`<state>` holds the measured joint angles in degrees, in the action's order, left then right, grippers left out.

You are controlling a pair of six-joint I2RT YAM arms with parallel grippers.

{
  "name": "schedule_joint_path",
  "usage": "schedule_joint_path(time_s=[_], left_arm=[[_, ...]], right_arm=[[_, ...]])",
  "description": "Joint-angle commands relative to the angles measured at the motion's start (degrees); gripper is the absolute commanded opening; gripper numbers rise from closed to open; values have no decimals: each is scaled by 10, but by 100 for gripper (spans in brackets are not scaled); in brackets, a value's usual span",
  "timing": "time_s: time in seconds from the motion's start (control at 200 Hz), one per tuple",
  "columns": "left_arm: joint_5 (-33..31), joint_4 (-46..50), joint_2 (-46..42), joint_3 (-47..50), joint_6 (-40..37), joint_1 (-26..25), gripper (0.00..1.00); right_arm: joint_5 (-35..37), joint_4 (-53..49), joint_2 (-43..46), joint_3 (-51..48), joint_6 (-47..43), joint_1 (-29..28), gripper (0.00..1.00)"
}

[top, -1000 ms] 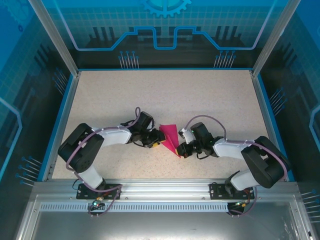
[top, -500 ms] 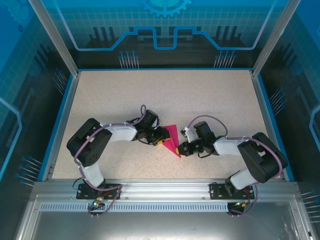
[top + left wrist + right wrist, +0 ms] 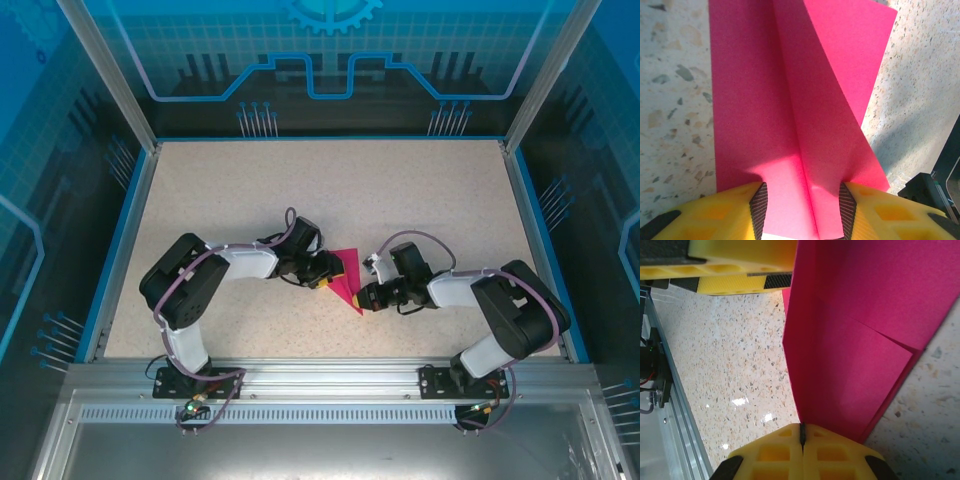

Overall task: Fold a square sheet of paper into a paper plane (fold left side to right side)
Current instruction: Fourth fold the wing at the center of the table.

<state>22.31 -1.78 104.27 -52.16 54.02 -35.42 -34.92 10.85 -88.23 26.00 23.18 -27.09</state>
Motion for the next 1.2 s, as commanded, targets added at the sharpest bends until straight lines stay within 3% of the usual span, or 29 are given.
schedule_joint_path(time_s=[0.0,0.275,0.585,0.95,1.125,1.195], left_arm=[[-4,32,13,-19,-8,-6,46],[-14,56,33,-30,-5,-7,48],[-19,66,31,-34,-6,-7,49],[-17,64,31,-36,-4,-10,49],[-17,64,30,-34,-4,-10,49],[-18,64,30,-33,-4,-9,49]], right_arm=[[-15,3,-6,-6,7,14,0],[-35,-5,10,4,6,23,13],[-54,-23,25,43,11,46,39],[-49,-16,-36,79,13,39,39],[-46,-16,-51,85,12,37,26],[-42,-20,-57,86,9,38,16]])
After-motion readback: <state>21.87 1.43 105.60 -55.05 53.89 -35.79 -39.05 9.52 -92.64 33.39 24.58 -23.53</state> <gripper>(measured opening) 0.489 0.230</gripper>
